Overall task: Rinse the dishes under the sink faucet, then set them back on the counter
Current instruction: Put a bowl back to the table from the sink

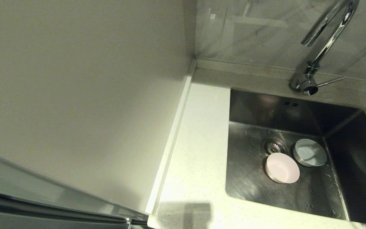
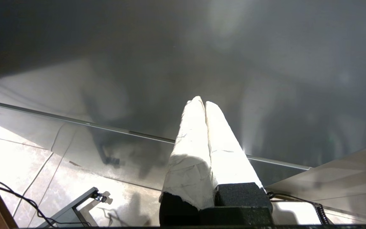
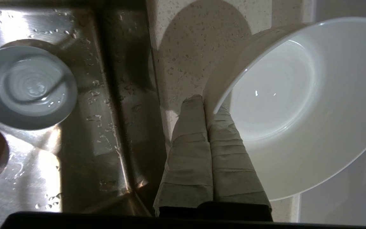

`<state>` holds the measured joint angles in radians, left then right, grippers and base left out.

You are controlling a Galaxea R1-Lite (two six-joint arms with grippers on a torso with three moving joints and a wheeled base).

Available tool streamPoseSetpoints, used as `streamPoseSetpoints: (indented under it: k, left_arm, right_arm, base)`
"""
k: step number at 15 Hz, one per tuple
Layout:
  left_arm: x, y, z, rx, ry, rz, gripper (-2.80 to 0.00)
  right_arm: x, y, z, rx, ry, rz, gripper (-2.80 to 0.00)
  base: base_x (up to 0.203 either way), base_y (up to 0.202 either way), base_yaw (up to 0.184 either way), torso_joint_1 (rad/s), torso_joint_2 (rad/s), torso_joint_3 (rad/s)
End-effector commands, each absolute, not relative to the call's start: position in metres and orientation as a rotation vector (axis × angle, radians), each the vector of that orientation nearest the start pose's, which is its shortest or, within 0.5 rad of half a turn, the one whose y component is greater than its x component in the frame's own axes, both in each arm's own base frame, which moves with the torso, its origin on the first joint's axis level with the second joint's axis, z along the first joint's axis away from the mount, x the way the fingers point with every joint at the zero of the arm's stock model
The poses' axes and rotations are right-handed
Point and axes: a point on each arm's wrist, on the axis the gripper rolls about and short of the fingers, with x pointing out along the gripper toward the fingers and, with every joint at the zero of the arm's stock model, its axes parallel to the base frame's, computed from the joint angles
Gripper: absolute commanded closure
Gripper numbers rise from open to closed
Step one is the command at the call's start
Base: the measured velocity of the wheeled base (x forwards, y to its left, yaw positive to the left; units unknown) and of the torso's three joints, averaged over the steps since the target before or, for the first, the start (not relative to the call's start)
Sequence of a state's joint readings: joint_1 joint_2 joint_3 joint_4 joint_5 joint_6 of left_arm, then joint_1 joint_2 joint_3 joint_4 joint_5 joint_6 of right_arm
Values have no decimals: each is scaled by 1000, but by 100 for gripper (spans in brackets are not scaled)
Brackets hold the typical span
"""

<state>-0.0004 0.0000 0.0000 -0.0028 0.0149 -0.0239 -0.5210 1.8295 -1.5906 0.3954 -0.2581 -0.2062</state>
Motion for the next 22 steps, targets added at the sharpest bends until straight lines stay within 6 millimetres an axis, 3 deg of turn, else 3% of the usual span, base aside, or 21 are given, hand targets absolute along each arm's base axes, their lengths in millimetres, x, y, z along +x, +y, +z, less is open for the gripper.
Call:
streamPoseSetpoints:
  k: [1,6,7,10,13,15,17,19,22]
  left_arm:
    - [-23,0,76,-24,-6,15,0]
    - [-23,0,76,-24,-6,14,0]
    - [-23,0,76,-25,-6,14,0]
    - [-23,0,76,-23,-6,15,0]
    - [-23,0,76,-24,-7,15,0]
    - [-23,0,76,-25,-6,15,0]
    - [-23,0,76,-25,-8,15,0]
    - [-23,0,76,-25,-6,15,0]
    - [-23,0,76,-25,-6,15,0]
  right_arm:
    - [304,-183,246,-106,751,-702,0]
    - [311,-191,222,-109,804,-736,0]
    - [311,-192,222,-111,806,-742,-280]
    - [309,-193,226,-109,793,-753,-280]
    - [292,-185,259,-126,700,-792,-280]
    - [272,-168,289,-142,611,-776,-280]
    - [259,-130,307,-158,532,-606,-280]
    - [261,-93,290,-166,569,-426,-280]
    - [275,-57,264,-148,643,-277,-280]
  base:
    - [0,0,0,0,0,0]
    - [0,0,0,0,0,0]
    - [0,0,0,0,0,0]
    - [0,0,0,0,0,0]
    - [0,0,0,0,0,0]
    - [0,0,0,0,0,0]
    - [0,0,0,0,0,0]
    - [0,0,0,0,0,0]
    - [0,0,0,0,0,0]
